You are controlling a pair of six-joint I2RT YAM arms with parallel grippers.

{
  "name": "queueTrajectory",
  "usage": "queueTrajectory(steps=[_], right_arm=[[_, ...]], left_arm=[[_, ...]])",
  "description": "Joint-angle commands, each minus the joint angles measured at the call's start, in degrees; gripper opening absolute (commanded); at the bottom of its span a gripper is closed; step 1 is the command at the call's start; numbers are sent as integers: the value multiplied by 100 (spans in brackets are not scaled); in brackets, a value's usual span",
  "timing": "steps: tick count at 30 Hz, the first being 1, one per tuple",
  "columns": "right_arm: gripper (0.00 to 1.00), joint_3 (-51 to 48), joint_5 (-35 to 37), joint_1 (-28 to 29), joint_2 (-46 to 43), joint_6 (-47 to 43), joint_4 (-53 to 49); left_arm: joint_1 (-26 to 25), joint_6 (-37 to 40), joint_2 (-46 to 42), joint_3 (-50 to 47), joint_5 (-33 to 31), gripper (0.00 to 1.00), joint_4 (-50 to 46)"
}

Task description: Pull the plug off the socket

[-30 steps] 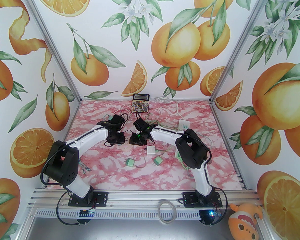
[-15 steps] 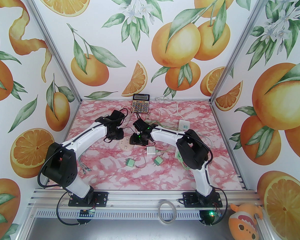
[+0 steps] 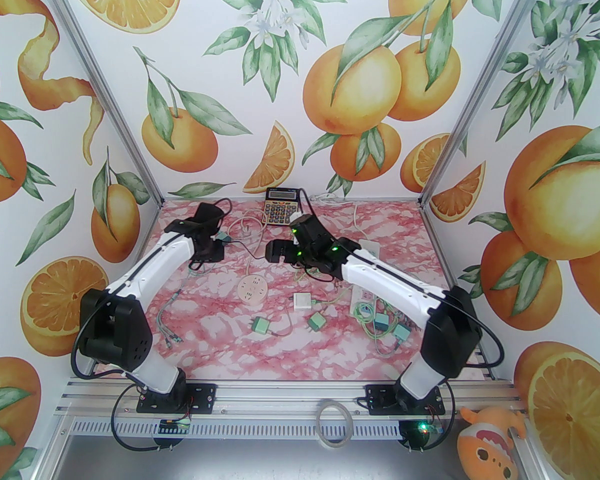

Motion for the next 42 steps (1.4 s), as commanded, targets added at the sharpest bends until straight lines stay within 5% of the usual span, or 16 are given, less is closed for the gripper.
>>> queueTrajectory(steps=[1,24,30,42], right_arm=[[100,-218,227,-87,-25,33,45],[100,-552,86,-106,36,265,174],[100,-504,60,-101,106,307,192],[100,-425,330,-131,-57,190,-107]], left_arm=[[195,315,-180,-233,-323,11,9],[-754,163,1456,-410,-417,23,-216],[-791,83,1293,-443,-41,61,-194],[-739,-69,178,-467,1266,95,-80]])
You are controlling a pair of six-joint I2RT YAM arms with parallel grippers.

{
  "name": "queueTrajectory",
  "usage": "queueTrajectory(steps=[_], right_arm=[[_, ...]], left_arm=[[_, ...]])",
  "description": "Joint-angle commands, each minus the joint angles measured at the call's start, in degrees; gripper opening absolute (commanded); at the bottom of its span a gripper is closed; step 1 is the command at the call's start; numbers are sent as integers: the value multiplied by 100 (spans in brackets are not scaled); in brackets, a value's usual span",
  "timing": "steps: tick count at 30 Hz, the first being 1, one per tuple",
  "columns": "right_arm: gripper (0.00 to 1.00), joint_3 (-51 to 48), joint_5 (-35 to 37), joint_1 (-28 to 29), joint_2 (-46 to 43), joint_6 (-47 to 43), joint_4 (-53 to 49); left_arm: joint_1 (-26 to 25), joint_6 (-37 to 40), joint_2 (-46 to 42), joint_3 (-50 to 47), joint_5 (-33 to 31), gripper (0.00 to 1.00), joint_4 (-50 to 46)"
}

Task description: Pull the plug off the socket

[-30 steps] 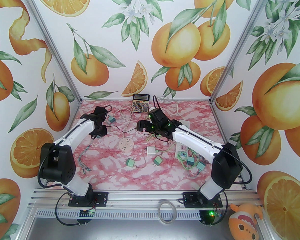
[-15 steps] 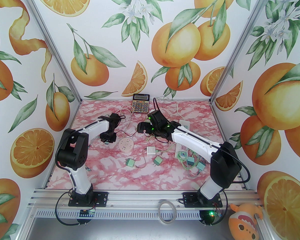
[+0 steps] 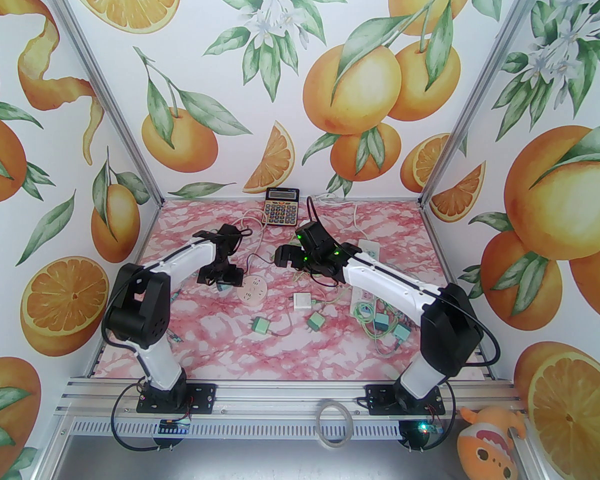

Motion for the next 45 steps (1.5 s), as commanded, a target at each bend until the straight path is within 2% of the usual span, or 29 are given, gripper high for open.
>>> queueTrajectory(steps=[1,3,10,13,14,21,25,27,31,34,37,38,41,42,45], right_arm=[[100,65,347,-41,-234,-95,-247],[100,-15,783,-62,-454,-127,-362],[100,-614,2555,-239,-1551,-394,-487],[100,-1076,3395,-406,-2104,-506,-392],[100,-1329,3472,-533,-2293,-670,-238],[100,-3248,4668,-882,-3287,-1918,1546],[100,-4497,5126,-1005,-3444,-2728,3554],[100,-4793,5118,-1166,-3331,-2937,4266],[100,-4546,4964,-1566,-2852,-3067,4399],[100,-4795,4899,-1709,-2151,-3972,5890],[100,-5097,4768,-1840,-1298,-4518,7587],[100,-5069,4600,-1909,-1098,-4507,7764],[100,-4960,3891,-2114,-657,-4601,8015],[100,-4842,3854,-2160,-678,-4493,7743],[100,-4671,2933,-2622,-791,-4079,7063]], left_arm=[[35,-74,-743,12,511,96,253],[49,-175,-1411,-238,266,100,642],[455,-273,-3438,-1179,-753,100,1864],[753,-239,-3999,-1627,-1090,100,2241],[792,-192,-4161,-1807,-1267,100,2408],[1019,516,-4703,-3302,-2093,100,3977],[1274,667,-4376,-3867,-2387,100,4866],[1415,687,-4049,-3930,-2329,100,5181],[1623,724,-3068,-3711,-2309,100,5634],[1667,875,-2352,-3633,-2572,100,6228],[1720,1186,-1851,-3802,-2374,100,7139],[1728,1247,-1702,-3869,-2295,100,7472],[1747,1337,-1389,-3928,-2038,100,8171],[1747,1372,-1337,-3987,-1936,100,8477],[1774,1521,-1130,-4256,-1323,100,9459]])
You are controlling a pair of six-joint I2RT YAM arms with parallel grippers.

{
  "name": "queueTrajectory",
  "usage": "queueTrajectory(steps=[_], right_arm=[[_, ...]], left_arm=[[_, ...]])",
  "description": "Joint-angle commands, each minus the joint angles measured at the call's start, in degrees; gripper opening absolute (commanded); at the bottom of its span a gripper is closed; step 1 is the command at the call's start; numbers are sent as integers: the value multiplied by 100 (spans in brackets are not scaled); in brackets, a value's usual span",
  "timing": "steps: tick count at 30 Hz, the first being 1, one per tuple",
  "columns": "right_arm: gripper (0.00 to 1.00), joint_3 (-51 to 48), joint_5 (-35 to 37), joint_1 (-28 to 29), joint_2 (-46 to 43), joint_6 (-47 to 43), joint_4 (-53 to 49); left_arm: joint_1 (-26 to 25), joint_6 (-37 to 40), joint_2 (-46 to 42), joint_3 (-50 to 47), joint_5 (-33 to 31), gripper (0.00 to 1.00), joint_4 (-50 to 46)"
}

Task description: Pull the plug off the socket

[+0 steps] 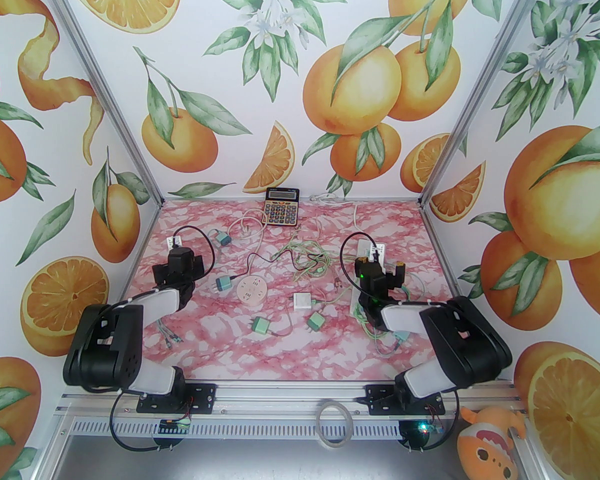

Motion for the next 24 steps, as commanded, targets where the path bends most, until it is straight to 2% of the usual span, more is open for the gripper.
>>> queueTrajectory(steps=[1,4,5,7,8,9,11,12,13,15,17,24], right_arm=[[100,242,-1325,-523,-124,279,57],[100,-26,-2277,-915,-193,462,378],[100,-244,-2548,-984,-132,460,764],[100,-703,-2845,-1003,110,310,2043],[100,-734,-2874,-1003,-39,328,1823],[100,-706,-2826,-1003,-73,353,1670],[100,-550,-2493,-1013,89,468,1727],[100,-358,-2387,-1008,8,531,1178],[100,-378,-2389,-1012,-32,534,1085],[100,-555,-2140,-999,73,559,1679],[100,-566,-1634,-989,14,753,1549],[100,-502,-1730,-955,42,673,1505]], left_arm=[[18,397,237,-267,757,100,1695],[-31,524,227,-430,1168,100,1998],[-33,703,239,-515,1362,100,2187],[-29,885,420,-635,1901,100,2570],[-30,983,696,-697,2080,100,2937],[-34,1036,892,-759,2234,100,3439],[-30,1020,688,-666,2272,100,2845],[-39,1030,810,-725,2262,100,3189],[-39,1025,773,-707,2256,100,3081],[-47,1034,751,-703,2238,100,3043],[-48,1032,707,-688,2246,100,2935],[-70,1054,732,-677,2219,100,2981]])
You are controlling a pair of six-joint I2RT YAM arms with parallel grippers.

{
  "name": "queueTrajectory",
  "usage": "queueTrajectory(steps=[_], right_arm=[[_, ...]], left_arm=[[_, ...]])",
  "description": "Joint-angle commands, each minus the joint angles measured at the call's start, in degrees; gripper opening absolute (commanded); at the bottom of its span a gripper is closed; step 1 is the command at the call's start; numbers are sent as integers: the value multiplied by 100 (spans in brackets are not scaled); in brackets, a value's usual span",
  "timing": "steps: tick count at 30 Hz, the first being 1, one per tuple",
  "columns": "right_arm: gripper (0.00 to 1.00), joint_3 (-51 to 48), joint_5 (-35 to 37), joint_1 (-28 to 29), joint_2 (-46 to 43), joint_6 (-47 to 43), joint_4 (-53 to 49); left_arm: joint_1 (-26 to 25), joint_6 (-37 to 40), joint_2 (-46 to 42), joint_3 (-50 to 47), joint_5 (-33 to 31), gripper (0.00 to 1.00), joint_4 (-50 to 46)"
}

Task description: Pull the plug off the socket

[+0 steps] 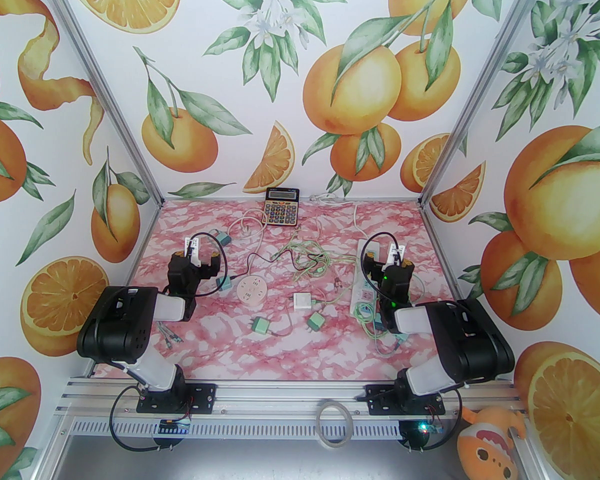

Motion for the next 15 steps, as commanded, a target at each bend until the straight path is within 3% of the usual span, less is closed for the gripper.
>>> queueTrajectory(steps=[1,15], right_arm=[[100,53,170,30,40,72,180],[100,92,77,46,39,18,98]], left_arm=[[-38,75,-32,0,97,100,220],[-37,75,-32,3,100,100,231]])
